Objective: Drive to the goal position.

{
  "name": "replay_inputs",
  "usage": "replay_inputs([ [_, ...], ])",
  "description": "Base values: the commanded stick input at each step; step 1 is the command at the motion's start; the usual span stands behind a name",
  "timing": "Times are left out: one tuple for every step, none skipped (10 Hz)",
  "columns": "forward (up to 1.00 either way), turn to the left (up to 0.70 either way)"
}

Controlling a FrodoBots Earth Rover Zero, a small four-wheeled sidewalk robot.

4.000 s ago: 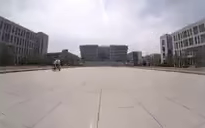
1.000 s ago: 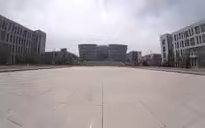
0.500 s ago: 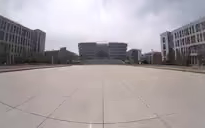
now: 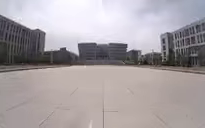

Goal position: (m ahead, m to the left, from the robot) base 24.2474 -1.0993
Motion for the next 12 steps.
replay_inputs([
  [1.0, 0.0],
  [1.0, 0.0],
  [1.0, 0.0],
  [1.0, 0.02],
  [1.0, 0.24],
  [1.0, 0.4],
  [1.0, 0.4],
  [1.0, 0.1],
  [1.0, 0.0],
  [1.0, 0.0],
  [1.0, 0.0],
  [1.0, 0.0],
])
